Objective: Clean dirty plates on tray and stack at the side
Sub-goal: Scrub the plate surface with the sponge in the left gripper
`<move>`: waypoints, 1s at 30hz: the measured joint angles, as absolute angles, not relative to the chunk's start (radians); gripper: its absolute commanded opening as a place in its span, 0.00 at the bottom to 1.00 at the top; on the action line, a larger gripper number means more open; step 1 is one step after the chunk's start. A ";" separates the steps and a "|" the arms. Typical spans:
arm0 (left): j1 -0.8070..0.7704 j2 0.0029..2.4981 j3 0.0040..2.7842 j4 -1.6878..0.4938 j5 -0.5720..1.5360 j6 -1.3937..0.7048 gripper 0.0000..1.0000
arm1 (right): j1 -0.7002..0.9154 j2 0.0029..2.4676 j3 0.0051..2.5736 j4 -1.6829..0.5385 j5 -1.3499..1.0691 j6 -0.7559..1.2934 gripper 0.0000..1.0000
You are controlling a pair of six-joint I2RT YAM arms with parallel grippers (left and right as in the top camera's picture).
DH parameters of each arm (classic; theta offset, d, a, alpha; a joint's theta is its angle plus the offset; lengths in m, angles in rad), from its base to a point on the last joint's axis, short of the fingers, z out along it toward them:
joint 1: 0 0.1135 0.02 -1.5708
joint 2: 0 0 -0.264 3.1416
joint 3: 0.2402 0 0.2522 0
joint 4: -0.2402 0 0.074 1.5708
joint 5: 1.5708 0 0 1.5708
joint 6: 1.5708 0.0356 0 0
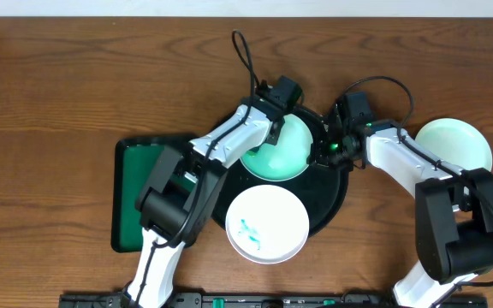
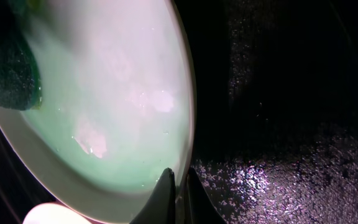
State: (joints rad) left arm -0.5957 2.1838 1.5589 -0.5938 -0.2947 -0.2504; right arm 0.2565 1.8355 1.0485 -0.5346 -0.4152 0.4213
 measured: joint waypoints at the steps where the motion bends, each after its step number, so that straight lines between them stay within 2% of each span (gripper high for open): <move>1: -0.598 2.185 1.559 -0.599 -0.302 -0.253 0.07 | 0.257 1.835 1.048 -0.535 -0.415 0.421 0.01; 7: -0.596 2.185 1.575 -0.732 -0.312 -0.336 0.07 | 0.255 1.835 1.057 -0.527 -0.407 0.419 0.02; 14: -0.563 2.184 1.596 -0.830 -0.184 -0.313 0.07 | 0.256 1.835 1.060 -0.529 -0.418 0.417 0.02; 30: -0.514 2.197 1.575 -0.652 0.518 -0.183 0.07 | 0.250 1.835 1.052 -0.580 -0.400 0.414 0.01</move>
